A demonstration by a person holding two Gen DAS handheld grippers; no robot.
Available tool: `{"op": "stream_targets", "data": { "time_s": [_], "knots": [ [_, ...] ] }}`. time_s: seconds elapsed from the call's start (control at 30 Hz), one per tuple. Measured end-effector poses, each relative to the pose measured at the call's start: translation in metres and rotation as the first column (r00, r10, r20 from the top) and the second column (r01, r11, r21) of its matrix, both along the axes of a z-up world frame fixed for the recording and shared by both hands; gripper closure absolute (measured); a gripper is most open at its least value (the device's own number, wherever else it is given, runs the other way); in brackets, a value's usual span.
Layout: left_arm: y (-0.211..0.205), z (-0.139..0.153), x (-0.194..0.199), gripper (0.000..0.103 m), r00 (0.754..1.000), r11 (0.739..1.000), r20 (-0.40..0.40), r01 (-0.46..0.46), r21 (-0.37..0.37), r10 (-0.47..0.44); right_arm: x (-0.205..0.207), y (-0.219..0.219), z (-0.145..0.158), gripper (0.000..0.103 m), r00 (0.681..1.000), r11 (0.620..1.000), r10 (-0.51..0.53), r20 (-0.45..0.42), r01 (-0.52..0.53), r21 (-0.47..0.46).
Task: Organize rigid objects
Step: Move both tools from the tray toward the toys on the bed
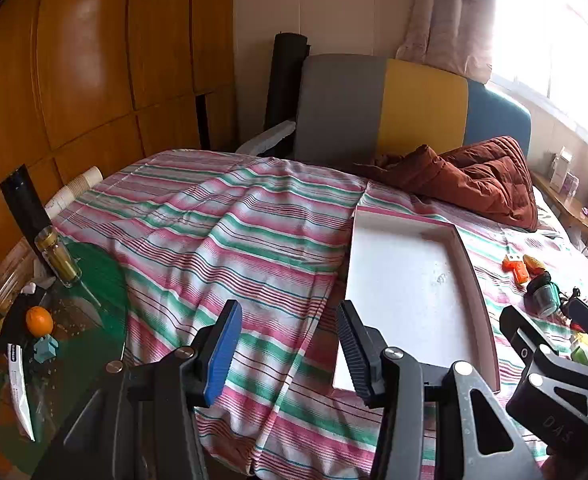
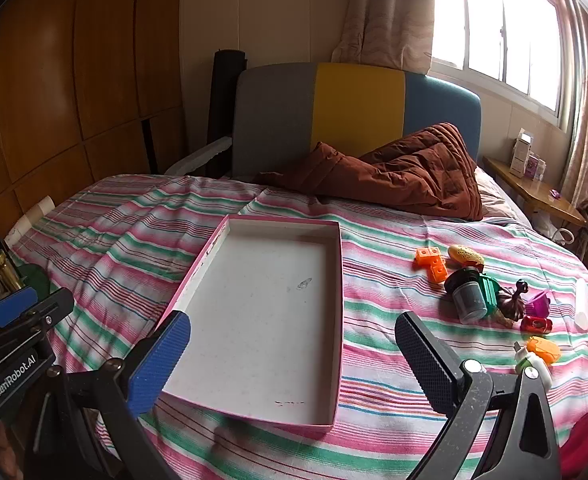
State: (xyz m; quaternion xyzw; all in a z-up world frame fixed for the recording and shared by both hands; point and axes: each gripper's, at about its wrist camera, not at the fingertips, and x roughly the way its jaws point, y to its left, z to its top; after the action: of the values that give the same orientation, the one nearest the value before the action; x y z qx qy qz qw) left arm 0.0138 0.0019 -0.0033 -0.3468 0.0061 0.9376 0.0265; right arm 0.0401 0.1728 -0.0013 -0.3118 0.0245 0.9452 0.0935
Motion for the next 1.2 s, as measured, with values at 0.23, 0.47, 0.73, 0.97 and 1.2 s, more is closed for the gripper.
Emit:
{"op": "stream_targets", "data": {
  "time_s": [0.23, 0.47, 0.73, 0.97, 1.2],
  "knots": [
    [0.0, 0.001, -0.001, 0.053, 1.0, 1.0, -0.001, 0.01, -0.002, -0.01, 0.001, 0.002, 0.003, 0.0, 1.0, 1.0, -0.002, -0.013, 0.002, 0.005],
    [0.002, -0.003, -0.002, 0.053, 1.0, 1.0, 0.011, 0.022, -0.003, -0.022, -0.001, 0.005, 0.002, 0.0, 1.0, 1.0, 0.011, -0.014, -0.01, 0.005],
    [0.007, -0.005, -0.003, 0.053, 0.999, 0.999, 0.014, 0.047, -0.01, -0.047, -0.002, 0.016, 0.0, 0.0, 1.0, 1.0, 0.004, -0.01, -0.004, 0.012],
    [0.019, -0.004, -0.005, 0.053, 0.995, 0.995, 0.011, 0.102, -0.007, -0.102, -0.002, 0.044, -0.001, 0.0, 1.0, 1.0, -0.029, -0.007, 0.029, 0.008],
    [0.045, -0.005, -0.008, 0.053, 0.985, 0.984, 0.017, 0.174, -0.028, -0.173, 0.004, 0.083, 0.002, 0.0, 0.997, 0.997, -0.08, -0.019, 0.08, -0.002]
  ]
}}
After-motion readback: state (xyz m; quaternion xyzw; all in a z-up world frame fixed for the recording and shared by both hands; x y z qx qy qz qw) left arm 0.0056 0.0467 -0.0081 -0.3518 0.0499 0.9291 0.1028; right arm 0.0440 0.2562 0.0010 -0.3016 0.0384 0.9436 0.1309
